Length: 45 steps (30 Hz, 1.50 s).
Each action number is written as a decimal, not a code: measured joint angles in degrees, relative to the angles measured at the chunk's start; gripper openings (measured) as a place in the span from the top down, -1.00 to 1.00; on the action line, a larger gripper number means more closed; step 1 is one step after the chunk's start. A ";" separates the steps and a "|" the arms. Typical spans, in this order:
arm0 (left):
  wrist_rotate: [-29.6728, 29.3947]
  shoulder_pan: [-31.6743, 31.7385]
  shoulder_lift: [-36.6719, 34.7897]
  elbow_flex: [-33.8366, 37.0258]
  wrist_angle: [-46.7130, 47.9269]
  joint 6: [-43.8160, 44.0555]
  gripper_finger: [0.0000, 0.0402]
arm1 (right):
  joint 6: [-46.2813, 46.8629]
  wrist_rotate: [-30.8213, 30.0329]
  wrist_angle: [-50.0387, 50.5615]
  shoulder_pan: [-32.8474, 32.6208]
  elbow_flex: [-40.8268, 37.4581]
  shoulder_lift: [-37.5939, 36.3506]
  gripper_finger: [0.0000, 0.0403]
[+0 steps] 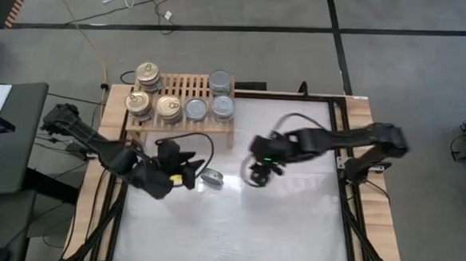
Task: Stack canned seafood by type on shelf
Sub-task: Stack the green tuna can on top of the bottom left green tuna can on the shelf
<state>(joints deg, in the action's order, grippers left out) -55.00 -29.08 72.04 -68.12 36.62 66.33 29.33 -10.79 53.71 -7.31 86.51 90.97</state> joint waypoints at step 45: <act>5.51 -13.70 -7.17 15.86 9.83 -13.97 -0.01 | 0.09 -9.96 -52.75 -3.38 -16.42 15.99 -0.27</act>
<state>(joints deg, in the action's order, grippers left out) -49.50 -42.78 64.86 -52.26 46.45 52.36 29.42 -20.75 0.96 -10.69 70.09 106.96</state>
